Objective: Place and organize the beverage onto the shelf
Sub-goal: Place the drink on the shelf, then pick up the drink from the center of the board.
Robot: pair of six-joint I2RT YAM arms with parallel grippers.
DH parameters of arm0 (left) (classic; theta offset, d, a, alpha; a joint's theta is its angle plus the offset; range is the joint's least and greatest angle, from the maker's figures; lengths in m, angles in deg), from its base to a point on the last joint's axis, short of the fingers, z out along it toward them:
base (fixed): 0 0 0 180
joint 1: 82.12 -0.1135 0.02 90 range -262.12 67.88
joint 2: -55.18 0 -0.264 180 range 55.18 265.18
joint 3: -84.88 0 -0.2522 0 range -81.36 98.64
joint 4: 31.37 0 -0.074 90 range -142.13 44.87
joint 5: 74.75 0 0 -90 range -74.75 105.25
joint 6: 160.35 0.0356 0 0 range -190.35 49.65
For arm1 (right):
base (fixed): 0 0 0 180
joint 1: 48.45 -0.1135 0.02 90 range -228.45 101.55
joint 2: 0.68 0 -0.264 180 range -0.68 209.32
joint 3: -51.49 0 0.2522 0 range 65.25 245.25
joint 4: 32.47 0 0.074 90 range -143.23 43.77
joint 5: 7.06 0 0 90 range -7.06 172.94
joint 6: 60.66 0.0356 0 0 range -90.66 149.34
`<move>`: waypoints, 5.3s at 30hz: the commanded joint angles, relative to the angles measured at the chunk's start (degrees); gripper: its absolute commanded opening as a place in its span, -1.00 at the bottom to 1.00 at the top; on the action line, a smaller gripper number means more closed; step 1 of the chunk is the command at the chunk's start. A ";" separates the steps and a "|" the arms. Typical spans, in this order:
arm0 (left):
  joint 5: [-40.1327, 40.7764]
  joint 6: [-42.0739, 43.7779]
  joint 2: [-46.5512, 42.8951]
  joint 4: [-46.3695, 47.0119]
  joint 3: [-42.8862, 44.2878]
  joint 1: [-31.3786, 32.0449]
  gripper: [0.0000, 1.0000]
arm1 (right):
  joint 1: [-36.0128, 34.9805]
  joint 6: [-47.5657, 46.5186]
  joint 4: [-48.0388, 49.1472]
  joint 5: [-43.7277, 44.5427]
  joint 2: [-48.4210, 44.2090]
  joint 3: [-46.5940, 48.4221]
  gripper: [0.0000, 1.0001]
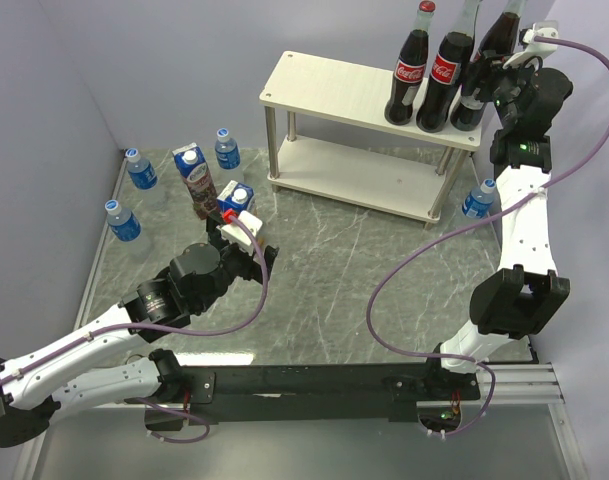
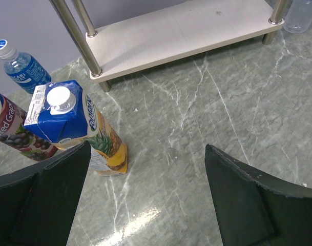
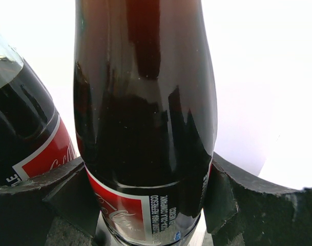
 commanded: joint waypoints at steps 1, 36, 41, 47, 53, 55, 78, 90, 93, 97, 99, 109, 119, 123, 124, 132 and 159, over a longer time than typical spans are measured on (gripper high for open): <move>-1.01 -0.36 -0.26 1.71 0.21 -0.32 0.96 | 0.62 0.23 9.54 0.44 -2.53 5.66 -0.44; -0.75 -0.36 -0.18 1.62 0.29 -0.41 0.97 | 1.15 0.32 8.05 0.09 -0.86 7.68 0.34; -0.84 -0.36 -0.26 1.62 0.29 -0.41 0.97 | 1.15 0.32 7.96 0.09 -0.77 7.68 0.37; -0.84 -0.36 -0.26 1.62 0.29 -0.41 0.97 | 1.15 0.50 7.70 -0.17 -0.77 7.94 0.43; -0.84 -0.36 -0.44 1.62 0.29 -0.41 0.97 | 1.15 0.50 7.43 -0.26 -0.86 8.03 0.50; -0.92 -0.36 -0.53 1.71 0.29 -0.41 0.97 | 1.06 0.59 7.26 -0.26 -0.86 8.29 0.52; -1.01 -0.36 -0.70 1.62 0.29 -0.59 0.97 | 1.15 1.20 6.64 -0.97 -0.95 11.90 0.65; -1.19 -0.36 -0.79 1.53 0.38 -0.50 0.96 | 1.32 1.73 7.17 -0.88 -2.09 12.95 0.70; -1.19 -0.36 -0.88 1.44 0.38 -0.59 0.97 | 1.41 1.99 7.08 -1.14 -2.09 13.48 0.70; -1.36 -0.36 -0.97 1.53 0.38 -0.50 0.96 | 1.59 2.43 6.99 -2.11 -2.44 13.83 0.71; -1.36 -0.36 -0.97 1.44 0.38 -0.50 0.96 | 1.50 2.52 6.99 -2.28 -2.62 13.92 0.72; -1.54 -0.36 -1.06 1.35 0.47 -0.50 0.96 | 1.76 2.61 6.56 -2.37 -3.58 15.15 0.75; -1.63 -0.36 -1.23 1.27 0.56 -0.59 0.96 | 2.82 3.31 6.29 -3.60 -5.60 16.03 0.77; -1.54 -0.36 -1.32 1.36 0.47 -0.59 0.96 | 2.91 3.93 6.38 -4.57 -7.01 15.50 0.76; -1.54 -0.36 -1.32 1.35 0.38 -0.59 0.96 | 2.91 4.01 6.29 -4.66 -7.10 15.50 0.76; -1.54 -0.45 -1.41 1.35 0.47 -0.50 0.96 | 4.05 4.54 5.85 -5.89 -11.31 13.31 0.77; -0.75 -6.95 -6.06 2.23 2.31 -0.85 0.99 | 9.59 -29.45 -43.71 -43.68 -52.97 -35.28 0.79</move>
